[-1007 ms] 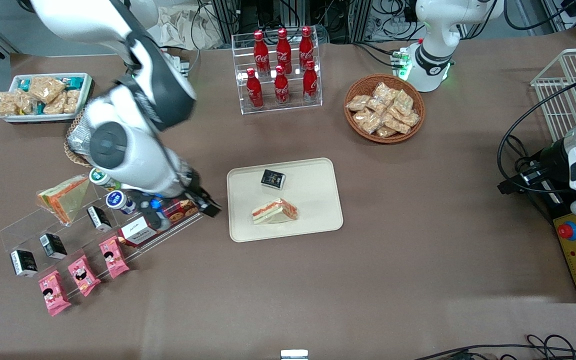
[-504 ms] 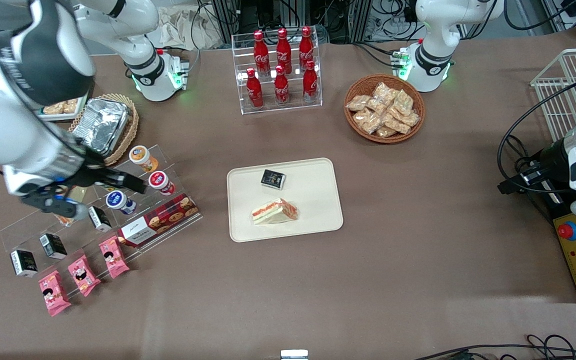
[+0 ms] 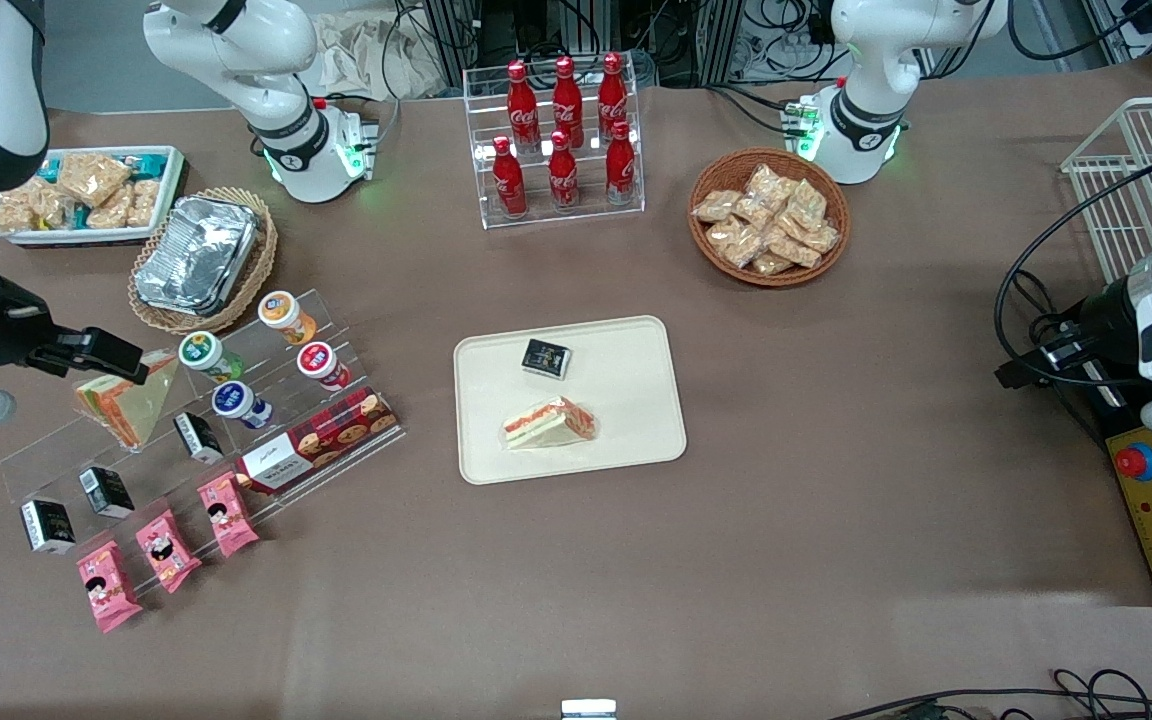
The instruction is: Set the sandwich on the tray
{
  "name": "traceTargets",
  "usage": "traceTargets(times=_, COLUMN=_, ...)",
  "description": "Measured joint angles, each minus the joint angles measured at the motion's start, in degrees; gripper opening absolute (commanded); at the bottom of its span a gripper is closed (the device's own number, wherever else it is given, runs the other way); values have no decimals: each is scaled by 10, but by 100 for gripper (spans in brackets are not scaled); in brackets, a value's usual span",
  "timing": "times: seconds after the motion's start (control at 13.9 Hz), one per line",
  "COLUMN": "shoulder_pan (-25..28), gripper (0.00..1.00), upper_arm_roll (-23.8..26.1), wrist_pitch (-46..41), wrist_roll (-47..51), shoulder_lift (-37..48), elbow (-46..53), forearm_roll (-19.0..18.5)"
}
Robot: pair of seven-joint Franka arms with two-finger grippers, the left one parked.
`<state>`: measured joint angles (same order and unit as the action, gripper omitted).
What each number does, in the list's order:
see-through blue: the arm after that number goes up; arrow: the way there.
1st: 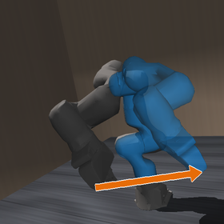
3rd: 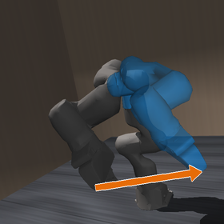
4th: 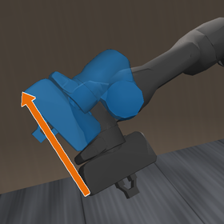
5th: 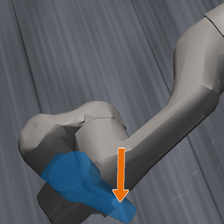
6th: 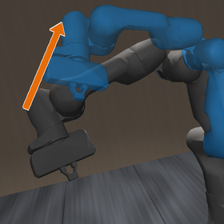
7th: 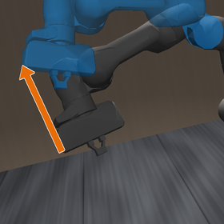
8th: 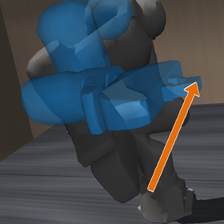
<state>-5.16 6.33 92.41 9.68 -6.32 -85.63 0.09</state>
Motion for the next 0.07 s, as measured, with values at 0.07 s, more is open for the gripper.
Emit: traceTargets(times=0.07, shoulder_pan=1, gripper=99, upper_arm_roll=0, wrist_pitch=0, wrist_roll=0, shoulder_lift=3, elbow=0, forearm_roll=-1)
